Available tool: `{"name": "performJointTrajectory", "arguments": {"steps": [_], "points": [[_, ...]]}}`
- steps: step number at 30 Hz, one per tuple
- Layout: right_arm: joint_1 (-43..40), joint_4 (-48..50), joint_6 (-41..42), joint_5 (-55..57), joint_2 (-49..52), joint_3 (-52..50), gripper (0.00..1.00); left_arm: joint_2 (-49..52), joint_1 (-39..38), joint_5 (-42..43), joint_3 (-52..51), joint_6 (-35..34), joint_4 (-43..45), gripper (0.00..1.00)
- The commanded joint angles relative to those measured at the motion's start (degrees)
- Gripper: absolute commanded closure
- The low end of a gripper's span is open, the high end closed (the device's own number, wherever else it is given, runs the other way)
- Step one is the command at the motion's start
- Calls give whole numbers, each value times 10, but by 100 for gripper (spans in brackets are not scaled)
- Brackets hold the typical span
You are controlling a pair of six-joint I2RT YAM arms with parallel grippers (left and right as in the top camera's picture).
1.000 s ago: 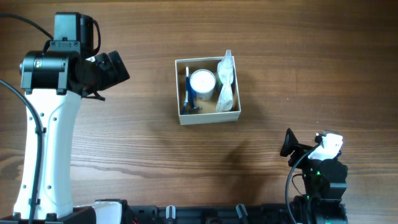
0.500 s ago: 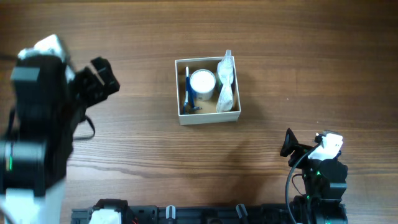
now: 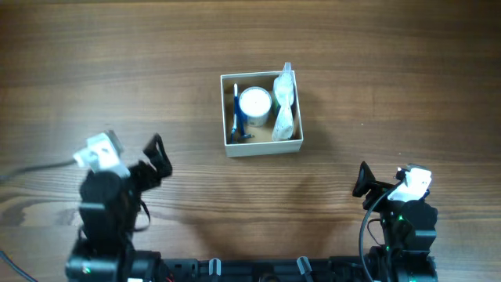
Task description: Pack container
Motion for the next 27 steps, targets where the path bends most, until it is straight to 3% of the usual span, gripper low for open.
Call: {"name": "performJointTrajectory", "arguments": {"steps": [1, 11, 27], "points": [[-1, 3, -9, -9, -7, 0, 0, -65, -2, 14, -79, 3, 22, 0], [-1, 3, -9, -9, -7, 0, 0, -179, -2, 14, -177, 3, 21, 0], [-1, 3, -9, -9, -7, 0, 0, -255, -2, 14, -230, 3, 20, 0]]}}
